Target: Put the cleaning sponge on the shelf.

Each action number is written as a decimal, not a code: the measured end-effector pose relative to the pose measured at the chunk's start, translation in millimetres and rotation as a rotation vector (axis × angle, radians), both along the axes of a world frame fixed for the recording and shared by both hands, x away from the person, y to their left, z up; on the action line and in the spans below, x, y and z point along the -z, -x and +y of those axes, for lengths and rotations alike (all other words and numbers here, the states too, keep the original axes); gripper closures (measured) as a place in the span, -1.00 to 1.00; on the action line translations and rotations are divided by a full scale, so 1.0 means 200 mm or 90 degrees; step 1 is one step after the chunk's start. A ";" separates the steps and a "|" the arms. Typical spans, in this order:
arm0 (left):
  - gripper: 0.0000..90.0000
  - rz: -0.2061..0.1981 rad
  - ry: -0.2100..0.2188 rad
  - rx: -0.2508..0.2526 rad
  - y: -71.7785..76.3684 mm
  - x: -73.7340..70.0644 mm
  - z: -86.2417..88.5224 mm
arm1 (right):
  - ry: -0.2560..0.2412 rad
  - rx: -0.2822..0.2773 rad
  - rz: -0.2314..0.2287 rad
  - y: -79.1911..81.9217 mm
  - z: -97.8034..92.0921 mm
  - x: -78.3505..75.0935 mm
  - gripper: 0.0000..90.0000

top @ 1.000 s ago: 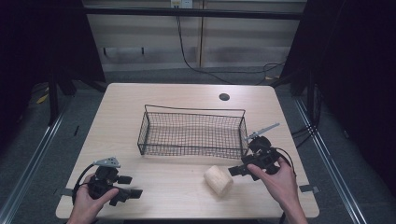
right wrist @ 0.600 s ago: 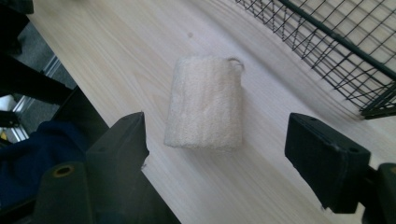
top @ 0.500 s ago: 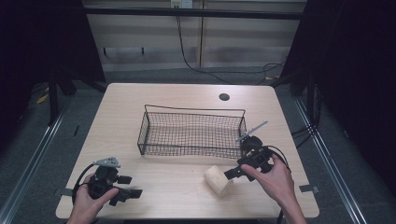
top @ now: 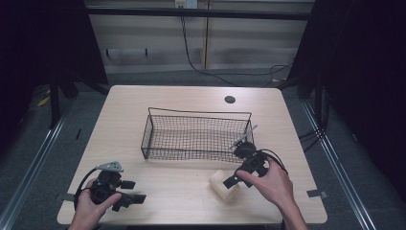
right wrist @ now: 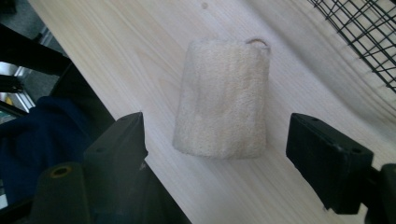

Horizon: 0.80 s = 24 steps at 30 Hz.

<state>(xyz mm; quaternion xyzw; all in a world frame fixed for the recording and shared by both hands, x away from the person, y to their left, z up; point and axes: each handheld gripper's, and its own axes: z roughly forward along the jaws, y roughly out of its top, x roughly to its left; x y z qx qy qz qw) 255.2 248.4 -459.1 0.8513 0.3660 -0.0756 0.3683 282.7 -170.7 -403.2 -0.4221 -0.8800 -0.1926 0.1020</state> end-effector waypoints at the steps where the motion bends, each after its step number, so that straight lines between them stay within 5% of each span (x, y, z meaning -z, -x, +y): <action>1: -0.52 0.000 0.000 0.000 0.00 0.00 0.00 | 0.009 -0.001 0.003 0.00 0.01 0.00 -0.55; 24: -0.52 0.001 0.003 0.002 0.00 0.00 0.00 | 0.092 -0.028 0.074 -0.07 0.12 0.10 -0.51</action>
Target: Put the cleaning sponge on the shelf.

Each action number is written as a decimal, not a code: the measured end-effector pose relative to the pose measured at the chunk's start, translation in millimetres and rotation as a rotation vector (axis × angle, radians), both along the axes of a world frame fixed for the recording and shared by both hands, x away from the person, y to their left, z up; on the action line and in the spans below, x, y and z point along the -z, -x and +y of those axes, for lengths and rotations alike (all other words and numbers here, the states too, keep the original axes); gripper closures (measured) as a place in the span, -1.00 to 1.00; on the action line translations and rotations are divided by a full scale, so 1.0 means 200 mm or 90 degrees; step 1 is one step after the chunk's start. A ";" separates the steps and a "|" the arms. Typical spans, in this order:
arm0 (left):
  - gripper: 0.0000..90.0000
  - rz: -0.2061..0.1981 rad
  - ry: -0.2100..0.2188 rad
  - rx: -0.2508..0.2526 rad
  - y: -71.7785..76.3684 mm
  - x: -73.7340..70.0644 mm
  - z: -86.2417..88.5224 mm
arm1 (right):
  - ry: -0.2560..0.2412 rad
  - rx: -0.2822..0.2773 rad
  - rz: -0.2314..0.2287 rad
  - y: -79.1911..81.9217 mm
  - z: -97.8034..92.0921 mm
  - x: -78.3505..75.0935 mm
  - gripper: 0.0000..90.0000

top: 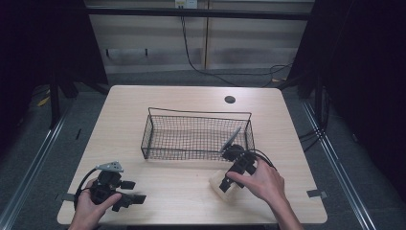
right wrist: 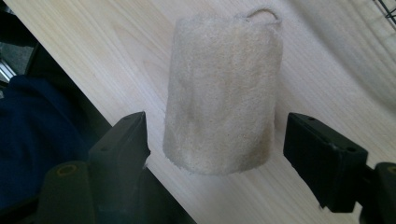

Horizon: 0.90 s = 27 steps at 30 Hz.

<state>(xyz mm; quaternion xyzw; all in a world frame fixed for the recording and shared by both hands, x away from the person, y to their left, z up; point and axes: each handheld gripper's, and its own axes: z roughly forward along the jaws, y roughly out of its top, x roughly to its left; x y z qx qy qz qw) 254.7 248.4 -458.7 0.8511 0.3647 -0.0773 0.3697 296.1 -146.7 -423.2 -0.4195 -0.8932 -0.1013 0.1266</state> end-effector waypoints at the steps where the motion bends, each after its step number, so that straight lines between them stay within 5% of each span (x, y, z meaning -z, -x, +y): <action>1: -0.52 0.001 0.004 -0.004 0.00 0.00 0.00 | 0.001 0.003 0.004 0.00 0.00 0.00 -0.51; 27: -0.52 -0.002 -0.002 0.000 0.00 0.00 0.00 | 0.018 -0.006 0.047 -0.04 0.05 0.15 -0.50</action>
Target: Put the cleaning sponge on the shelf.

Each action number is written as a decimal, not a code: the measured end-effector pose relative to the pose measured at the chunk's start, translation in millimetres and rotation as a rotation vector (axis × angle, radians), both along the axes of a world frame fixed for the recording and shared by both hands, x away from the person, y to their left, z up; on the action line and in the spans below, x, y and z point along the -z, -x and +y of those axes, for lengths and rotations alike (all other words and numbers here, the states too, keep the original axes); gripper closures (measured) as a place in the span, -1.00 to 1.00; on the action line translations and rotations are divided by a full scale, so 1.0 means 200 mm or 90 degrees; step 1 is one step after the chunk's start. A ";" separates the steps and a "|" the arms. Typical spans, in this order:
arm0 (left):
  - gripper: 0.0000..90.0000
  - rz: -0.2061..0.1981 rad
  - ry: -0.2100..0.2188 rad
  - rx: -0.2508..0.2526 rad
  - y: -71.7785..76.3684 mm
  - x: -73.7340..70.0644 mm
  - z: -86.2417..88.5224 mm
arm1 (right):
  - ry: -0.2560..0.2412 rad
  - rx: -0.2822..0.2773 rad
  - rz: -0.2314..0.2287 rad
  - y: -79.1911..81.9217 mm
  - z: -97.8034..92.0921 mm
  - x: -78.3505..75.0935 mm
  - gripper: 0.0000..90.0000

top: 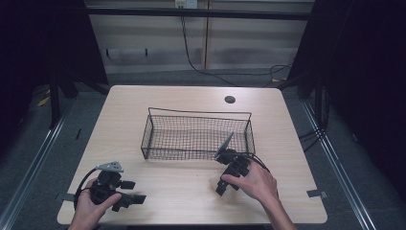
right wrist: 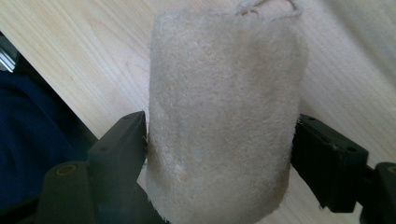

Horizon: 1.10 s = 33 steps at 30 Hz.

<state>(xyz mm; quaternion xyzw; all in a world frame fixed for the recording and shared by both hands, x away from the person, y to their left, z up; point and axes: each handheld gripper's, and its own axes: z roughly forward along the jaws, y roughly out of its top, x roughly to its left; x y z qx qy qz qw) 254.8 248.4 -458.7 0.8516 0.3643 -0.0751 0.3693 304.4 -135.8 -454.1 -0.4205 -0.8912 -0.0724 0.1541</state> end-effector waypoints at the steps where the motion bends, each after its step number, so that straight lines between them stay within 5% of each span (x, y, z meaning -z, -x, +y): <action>1: -0.52 0.001 0.003 -0.005 0.00 0.00 0.00 | 0.001 0.002 0.000 0.00 0.00 0.00 -0.48; 33: -0.52 -0.003 0.002 -0.001 0.00 0.00 0.00 | -0.030 -0.017 0.000 -0.01 0.01 -0.08 -0.44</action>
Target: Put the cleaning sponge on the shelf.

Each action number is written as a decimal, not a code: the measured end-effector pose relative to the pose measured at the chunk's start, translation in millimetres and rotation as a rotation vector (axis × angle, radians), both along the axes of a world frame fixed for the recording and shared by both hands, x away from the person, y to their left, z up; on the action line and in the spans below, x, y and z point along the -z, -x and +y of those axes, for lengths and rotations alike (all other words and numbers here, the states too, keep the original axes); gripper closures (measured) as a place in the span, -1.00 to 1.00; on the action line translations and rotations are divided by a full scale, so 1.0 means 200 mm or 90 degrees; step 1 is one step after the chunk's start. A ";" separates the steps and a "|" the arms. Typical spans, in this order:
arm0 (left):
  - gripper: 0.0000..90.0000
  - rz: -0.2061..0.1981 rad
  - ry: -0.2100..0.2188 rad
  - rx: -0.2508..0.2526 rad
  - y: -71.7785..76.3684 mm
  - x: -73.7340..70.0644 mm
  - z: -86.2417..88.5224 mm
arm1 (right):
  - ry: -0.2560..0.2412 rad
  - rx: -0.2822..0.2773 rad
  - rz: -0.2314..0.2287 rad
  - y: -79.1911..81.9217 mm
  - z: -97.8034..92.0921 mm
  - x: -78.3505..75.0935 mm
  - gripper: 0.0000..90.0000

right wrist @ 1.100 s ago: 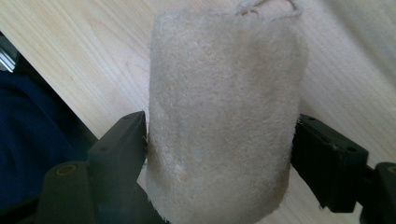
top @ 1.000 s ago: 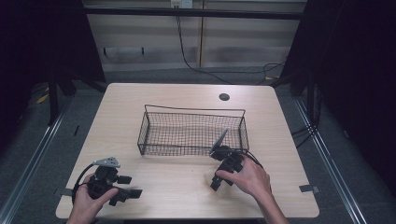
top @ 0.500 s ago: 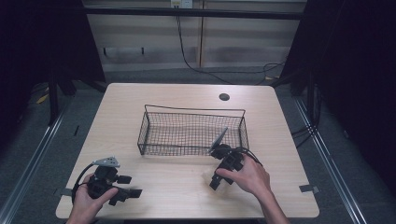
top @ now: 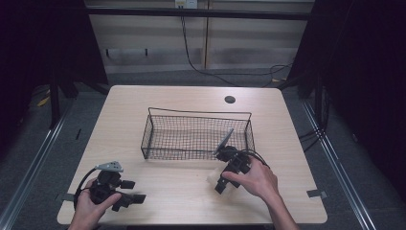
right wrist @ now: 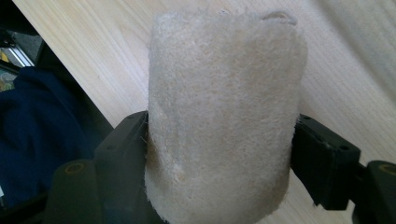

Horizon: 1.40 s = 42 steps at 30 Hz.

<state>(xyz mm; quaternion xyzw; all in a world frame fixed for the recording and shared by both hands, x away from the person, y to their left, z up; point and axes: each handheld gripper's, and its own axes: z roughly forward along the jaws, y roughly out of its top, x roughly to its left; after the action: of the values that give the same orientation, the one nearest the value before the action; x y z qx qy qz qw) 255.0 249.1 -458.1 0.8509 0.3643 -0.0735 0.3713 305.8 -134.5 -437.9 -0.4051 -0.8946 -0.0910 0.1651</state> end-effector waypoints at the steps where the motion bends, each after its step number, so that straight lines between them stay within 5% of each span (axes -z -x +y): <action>1: -0.52 0.000 0.001 0.000 0.00 0.00 0.00 | -0.002 -0.001 -0.003 0.00 0.00 0.00 -0.44; 18: -0.52 0.005 0.005 -0.002 0.00 0.00 0.00 | -0.019 0.002 -0.028 0.01 -0.04 -0.10 -0.44; 30: -0.52 0.004 0.001 -0.004 0.00 0.00 0.00 | -0.042 -0.005 -0.021 0.01 -0.05 -0.14 -0.44; 42: -0.52 0.005 0.000 -0.004 0.00 0.00 0.00 | -0.061 -0.007 -0.025 -0.04 -0.08 -0.27 -0.44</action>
<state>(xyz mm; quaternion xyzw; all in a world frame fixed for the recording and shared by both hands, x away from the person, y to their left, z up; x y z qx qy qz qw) 254.7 248.5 -458.5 0.8494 0.3686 -0.0754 0.3701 313.0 -150.1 -384.0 -0.3896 -0.8946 -0.1410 0.1675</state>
